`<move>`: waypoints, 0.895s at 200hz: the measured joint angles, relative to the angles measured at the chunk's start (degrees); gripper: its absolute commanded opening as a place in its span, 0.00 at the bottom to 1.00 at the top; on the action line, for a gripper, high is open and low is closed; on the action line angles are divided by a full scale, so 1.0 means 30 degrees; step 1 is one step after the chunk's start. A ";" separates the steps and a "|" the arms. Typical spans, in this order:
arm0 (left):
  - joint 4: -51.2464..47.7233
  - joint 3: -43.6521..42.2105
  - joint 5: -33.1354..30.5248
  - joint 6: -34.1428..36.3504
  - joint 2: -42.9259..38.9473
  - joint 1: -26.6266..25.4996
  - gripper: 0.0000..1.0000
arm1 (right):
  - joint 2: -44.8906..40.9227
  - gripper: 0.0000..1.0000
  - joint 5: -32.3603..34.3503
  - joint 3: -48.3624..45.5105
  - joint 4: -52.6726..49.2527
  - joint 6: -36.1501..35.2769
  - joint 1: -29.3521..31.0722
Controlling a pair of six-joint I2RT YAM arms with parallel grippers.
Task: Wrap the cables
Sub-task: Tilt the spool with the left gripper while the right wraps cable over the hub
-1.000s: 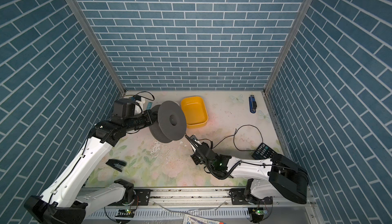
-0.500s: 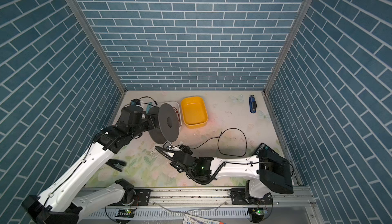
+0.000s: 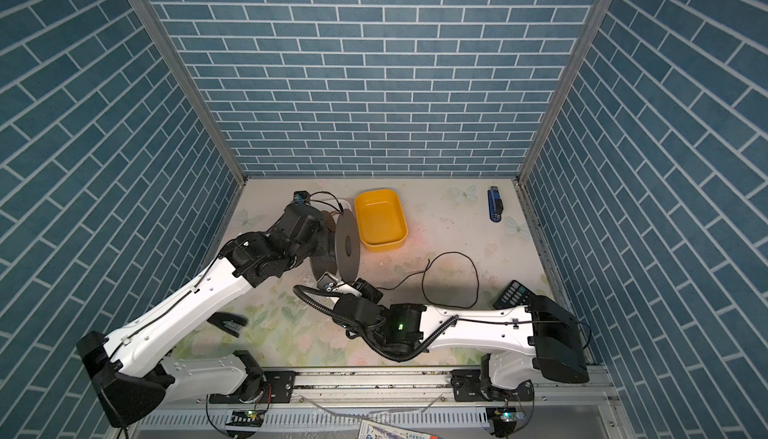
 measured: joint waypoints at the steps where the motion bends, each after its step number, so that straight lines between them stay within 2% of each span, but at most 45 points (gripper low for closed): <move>1: -0.0022 0.0015 0.0007 0.0000 0.0015 -0.0007 0.00 | -0.0015 0.00 0.0000 0.0022 -0.0051 0.0000 0.0000; 49: -0.1078 0.0583 0.0809 0.0219 0.0401 -0.0160 0.00 | -0.0619 0.01 -0.1166 0.0860 -0.3257 -0.0313 -0.0248; 92: -0.2055 0.1180 0.1472 0.0619 0.1173 -0.0168 0.00 | -0.0627 0.00 -0.2630 0.1129 -0.4291 -0.0481 -0.0539; 135: -0.2280 0.1326 0.1843 0.0670 0.1676 -0.0175 0.00 | -0.0219 0.01 -0.1107 0.1734 -0.4816 -0.0488 -0.0539; 153: -0.2215 0.1341 0.1887 0.0699 0.1778 -0.0168 0.00 | 0.0262 0.07 -0.0393 0.2215 -0.4707 -0.0488 -0.0510; 179: -0.2266 0.1253 0.1960 0.0911 0.1836 -0.0175 0.00 | 0.0481 0.10 0.0262 0.2361 -0.4182 -0.0488 -0.0517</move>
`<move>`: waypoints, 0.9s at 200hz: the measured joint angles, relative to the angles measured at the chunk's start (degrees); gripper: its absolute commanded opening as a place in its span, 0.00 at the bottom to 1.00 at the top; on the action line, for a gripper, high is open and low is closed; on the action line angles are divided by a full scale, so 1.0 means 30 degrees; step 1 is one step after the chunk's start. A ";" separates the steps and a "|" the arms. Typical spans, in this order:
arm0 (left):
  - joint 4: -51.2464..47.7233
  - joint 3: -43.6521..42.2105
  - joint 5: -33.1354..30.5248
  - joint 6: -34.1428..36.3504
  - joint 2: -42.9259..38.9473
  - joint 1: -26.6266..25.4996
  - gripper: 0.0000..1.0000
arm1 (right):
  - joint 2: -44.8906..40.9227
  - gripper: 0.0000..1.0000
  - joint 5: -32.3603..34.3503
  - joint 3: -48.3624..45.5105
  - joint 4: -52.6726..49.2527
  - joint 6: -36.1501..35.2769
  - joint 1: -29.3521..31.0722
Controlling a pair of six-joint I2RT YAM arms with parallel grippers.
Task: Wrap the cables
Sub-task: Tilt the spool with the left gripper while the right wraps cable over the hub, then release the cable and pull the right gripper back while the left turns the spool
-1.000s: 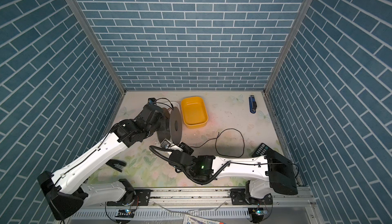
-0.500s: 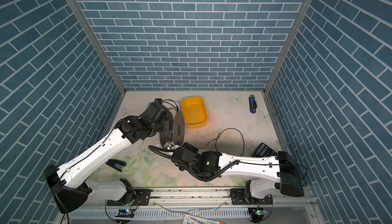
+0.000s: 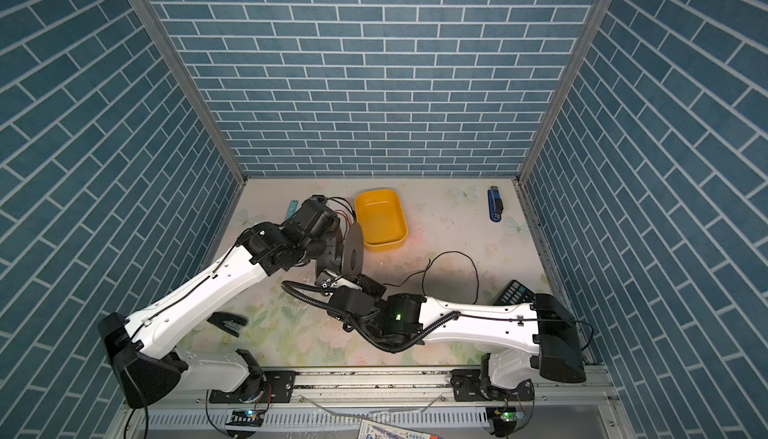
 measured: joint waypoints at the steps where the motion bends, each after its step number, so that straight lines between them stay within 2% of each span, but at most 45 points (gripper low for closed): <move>1: -0.0007 -0.0007 0.0000 0.0000 0.0000 0.0000 0.00 | 0.0000 0.10 0.0044 0.0000 0.0058 0.0007 0.0000; 54: -0.0743 -0.0678 0.0211 0.0743 -0.0015 -0.0044 0.00 | -0.0503 0.15 0.1384 0.0015 0.1982 -0.0102 -0.0393; 107: -0.0750 -0.1457 0.1486 0.1304 -0.0364 -0.0277 0.00 | -0.0816 0.16 0.1151 0.0022 0.2470 -0.0357 -0.1275; 141: -0.0750 -0.1705 0.2229 0.1727 -0.0998 -0.0495 0.00 | -0.0823 0.16 -0.0007 0.0022 0.2433 -0.0321 -0.2579; 180: -0.1173 -0.2127 0.3140 0.2419 -0.2579 -0.0510 0.00 | -0.1122 0.17 -0.2790 0.0022 0.1945 -0.0073 -0.4889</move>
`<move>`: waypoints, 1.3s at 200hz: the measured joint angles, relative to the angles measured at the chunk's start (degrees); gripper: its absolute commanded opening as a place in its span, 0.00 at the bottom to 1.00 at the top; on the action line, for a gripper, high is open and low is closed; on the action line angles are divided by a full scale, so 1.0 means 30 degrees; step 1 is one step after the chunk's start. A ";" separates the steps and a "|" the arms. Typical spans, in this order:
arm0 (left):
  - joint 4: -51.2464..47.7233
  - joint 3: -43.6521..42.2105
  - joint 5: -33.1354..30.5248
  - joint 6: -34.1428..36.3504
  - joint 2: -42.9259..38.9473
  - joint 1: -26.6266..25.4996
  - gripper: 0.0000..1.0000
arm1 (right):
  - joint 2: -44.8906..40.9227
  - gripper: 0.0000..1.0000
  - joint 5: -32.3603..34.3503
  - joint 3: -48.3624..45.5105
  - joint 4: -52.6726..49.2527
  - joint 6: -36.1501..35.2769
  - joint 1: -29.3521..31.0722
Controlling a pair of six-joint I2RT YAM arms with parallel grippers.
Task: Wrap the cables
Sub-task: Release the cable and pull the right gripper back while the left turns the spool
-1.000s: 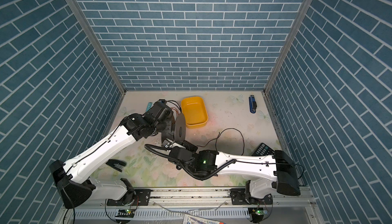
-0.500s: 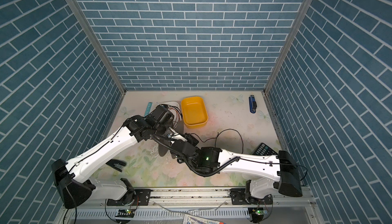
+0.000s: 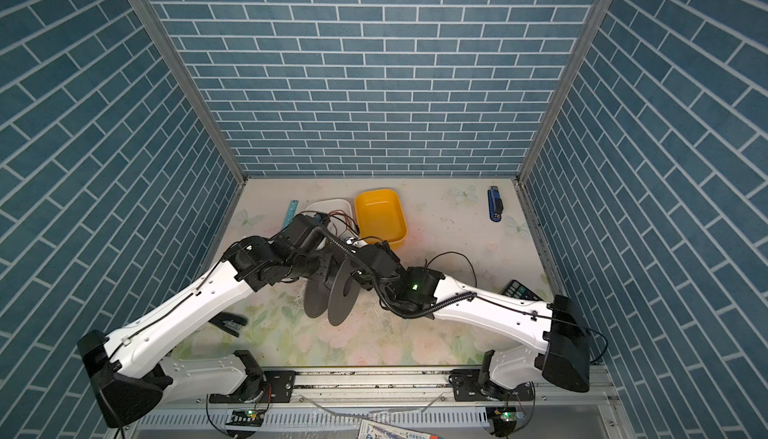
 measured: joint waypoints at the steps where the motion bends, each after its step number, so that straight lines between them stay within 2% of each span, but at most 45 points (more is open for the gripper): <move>1: -0.0015 0.0000 0.0015 0.0015 -0.0029 0.0000 0.00 | -0.0007 0.17 -0.0051 0.0000 -0.0015 0.0007 -0.0036; 46: -0.1122 0.0357 0.1647 0.0962 -0.0546 -0.0007 0.00 | -0.0109 0.26 -0.4007 0.0095 -0.0714 0.0772 -0.2900; 99: -0.1996 0.1552 0.4233 0.1727 -0.1501 0.0408 0.00 | -0.0131 0.31 -0.6798 -0.0729 0.0219 0.1712 -0.4830; 115: -0.2011 0.1960 0.5187 0.1734 -0.1756 0.0831 0.00 | -0.0204 0.40 -0.7533 -0.1523 0.0641 0.1953 -0.5078; 145: -0.2098 0.2805 0.6965 0.1749 -0.1792 0.2004 0.00 | -0.1362 0.65 -0.8619 -0.3730 0.1479 0.2426 -0.5260; 168: -0.2302 0.3381 0.8102 0.1763 -0.1792 0.2951 0.00 | -0.2761 0.75 -0.8990 -0.5064 0.2142 0.2659 -0.5406; 210: -0.2142 0.3912 0.9887 0.1559 -0.1756 0.3963 0.00 | -0.4707 0.80 -0.9333 -0.7249 0.3956 0.2987 -0.5748; 260: -0.1749 0.4524 1.1285 0.0962 -0.1428 0.4546 0.00 | -0.5880 0.81 -0.9187 -0.9653 0.5515 0.3679 -0.6528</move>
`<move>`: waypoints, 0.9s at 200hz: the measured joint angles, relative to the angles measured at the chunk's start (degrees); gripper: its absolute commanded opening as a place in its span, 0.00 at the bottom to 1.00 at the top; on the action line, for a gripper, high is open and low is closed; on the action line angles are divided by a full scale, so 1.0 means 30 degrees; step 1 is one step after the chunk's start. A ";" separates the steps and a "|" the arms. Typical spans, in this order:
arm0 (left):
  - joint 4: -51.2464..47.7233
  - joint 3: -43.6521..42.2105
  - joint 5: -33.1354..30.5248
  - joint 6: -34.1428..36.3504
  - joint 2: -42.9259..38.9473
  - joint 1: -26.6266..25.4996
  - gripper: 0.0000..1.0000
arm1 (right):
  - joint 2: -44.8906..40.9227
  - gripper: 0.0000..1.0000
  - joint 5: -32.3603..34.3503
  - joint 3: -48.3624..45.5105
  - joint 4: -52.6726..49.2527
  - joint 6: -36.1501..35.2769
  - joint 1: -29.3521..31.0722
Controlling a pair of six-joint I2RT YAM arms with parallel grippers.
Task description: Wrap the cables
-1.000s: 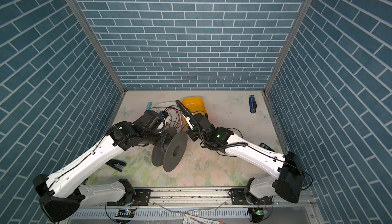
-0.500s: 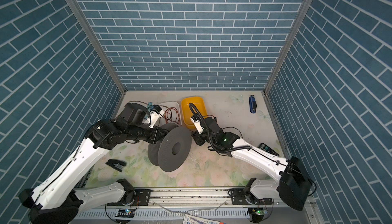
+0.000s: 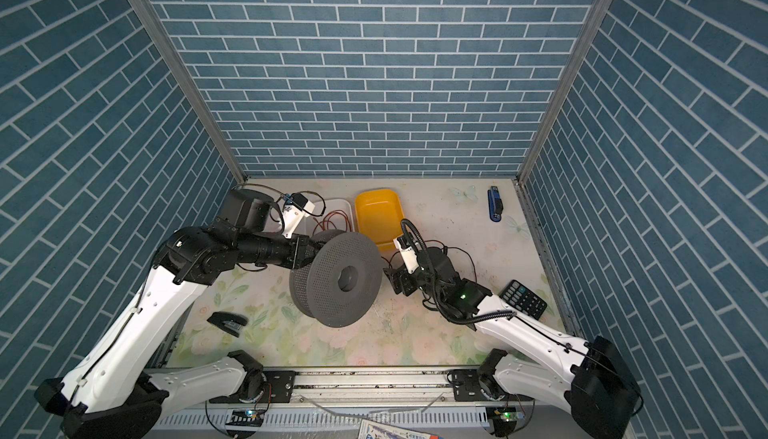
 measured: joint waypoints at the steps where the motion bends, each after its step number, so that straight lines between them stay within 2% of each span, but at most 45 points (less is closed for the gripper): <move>1: 0.0007 0.0022 0.0022 -0.0015 0.0007 0.0000 0.00 | -0.0015 0.81 0.0022 -0.0036 0.0022 0.0000 -0.0022; 35: 0.0284 0.0357 0.0568 -0.0277 0.0029 0.0051 0.00 | -0.0240 0.80 0.0262 -0.0670 0.0729 0.0736 -0.0940; 69: 0.0335 0.0357 0.0867 -0.0539 0.0036 0.0066 0.00 | -0.0248 0.73 0.0044 -0.0933 0.1399 0.1530 -0.2098; 77: 0.0335 0.0357 0.0882 -0.0554 0.0036 0.0073 0.00 | -0.0248 0.68 -0.0080 -0.0976 0.1581 0.1654 -0.2331; 106: 0.0335 0.0357 0.1158 -0.0597 0.0022 0.0554 0.00 | -0.0248 0.37 -0.0452 -0.1173 0.2142 0.2208 -0.2973; 135: 0.0379 0.0357 0.1931 -0.0772 -0.0233 0.2550 0.00 | -0.0270 0.13 -0.0619 -0.1661 0.2273 0.3024 -0.3723; 163: 0.0911 0.0350 0.3016 -0.1202 -0.0743 0.4794 0.00 | -0.0313 0.00 -0.0670 -0.2113 0.1945 0.3614 -0.4575; 180: 0.1421 0.0284 0.3869 -0.1683 -0.1035 0.5974 0.00 | -0.0255 0.00 -0.0612 -0.2208 0.1596 0.3927 -0.5107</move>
